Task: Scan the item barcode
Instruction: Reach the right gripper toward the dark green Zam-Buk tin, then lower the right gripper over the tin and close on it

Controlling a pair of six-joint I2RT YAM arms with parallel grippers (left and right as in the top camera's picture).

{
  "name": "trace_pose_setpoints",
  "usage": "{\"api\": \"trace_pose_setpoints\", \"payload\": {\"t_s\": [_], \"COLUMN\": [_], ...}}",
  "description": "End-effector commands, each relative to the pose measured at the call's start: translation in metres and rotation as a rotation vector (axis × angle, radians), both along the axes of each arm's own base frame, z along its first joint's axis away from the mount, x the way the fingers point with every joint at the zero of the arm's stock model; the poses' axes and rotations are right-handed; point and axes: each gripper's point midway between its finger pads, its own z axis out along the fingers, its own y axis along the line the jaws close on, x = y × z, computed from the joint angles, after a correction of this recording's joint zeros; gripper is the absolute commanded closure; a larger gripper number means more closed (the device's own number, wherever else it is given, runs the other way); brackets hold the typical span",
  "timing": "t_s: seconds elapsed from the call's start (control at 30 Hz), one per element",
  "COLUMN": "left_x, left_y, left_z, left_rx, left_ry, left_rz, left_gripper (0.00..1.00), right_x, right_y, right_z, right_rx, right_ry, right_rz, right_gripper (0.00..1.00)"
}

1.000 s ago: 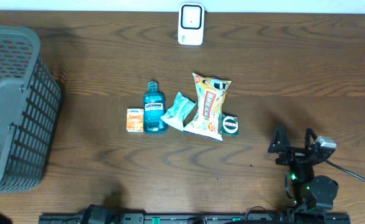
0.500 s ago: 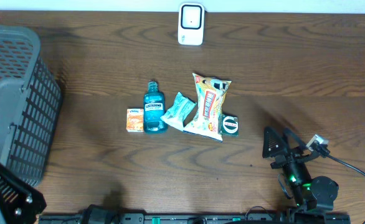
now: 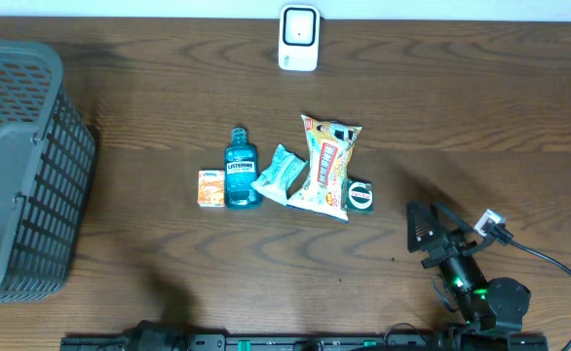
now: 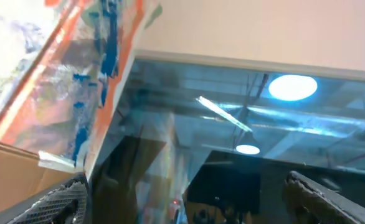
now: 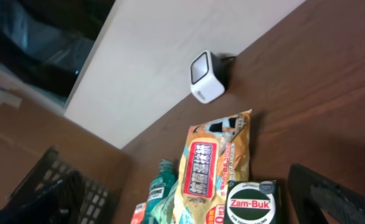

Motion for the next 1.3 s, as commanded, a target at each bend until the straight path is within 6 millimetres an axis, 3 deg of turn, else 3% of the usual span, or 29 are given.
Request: {"api": "trace_pose_setpoints", "payload": {"t_s": [0.0,0.2,0.3,0.47,0.6,0.67,0.73,0.87,0.97,1.07,1.17,1.27], "left_x": [-0.005,-0.005,-0.002,0.003,0.003,0.003,0.003,0.004,0.004,0.004,0.004,0.004], "left_y": [0.004,0.005,0.004,0.003,0.003,0.003,0.003,0.003,0.003,0.003,0.003,0.003], "left_z": [-0.002,-0.003,-0.004,-0.008,-0.007,-0.008,-0.008,-0.008,-0.008,-0.008,-0.008,-0.008], "left_rx": [0.027,0.043,0.045,0.049,0.049,0.049,0.049,0.049,0.049,0.049,0.049,0.049], "left_ry": [-0.002,0.007,0.014,0.026,0.025,0.026,0.026,0.026,0.027,0.027,0.027,0.027], "left_rz": [0.074,0.098,0.098,0.098,0.098,0.098,0.098,0.098,0.098,0.098,0.098,0.099], "left_gripper": [0.02,0.02,0.02,0.02,0.02,0.02,0.02,0.02,0.02,0.02,0.02,0.02], "right_x": [-0.002,-0.003,-0.005,-0.007,0.006,0.022,0.037,0.055,0.069,0.075,0.074,0.077], "right_y": [0.006,0.005,0.005,0.008,0.009,0.011,0.008,0.006,0.041,0.06,0.069,0.079], "right_z": [0.006,0.013,0.031,0.046,0.057,0.068,0.065,0.035,0.014,-0.013,-0.074,-0.111], "right_rx": [-0.027,-0.018,-0.018,-0.051,-0.179,-0.245,-0.302,-0.516,-0.575,-0.6,-0.667,-0.663], "right_ry": [-0.04,-0.051,-0.097,-0.065,0.06,0.14,0.26,0.552,0.631,0.679,0.862,0.956], "right_rz": [0.034,0.029,0.029,0.048,0.077,0.106,0.1,0.079,0.202,0.271,0.312,0.316], "right_gripper": [0.01,0.05,0.08,0.02,0.01,0.01,0.01,0.01,0.01,0.01,0.01,0.01]}}
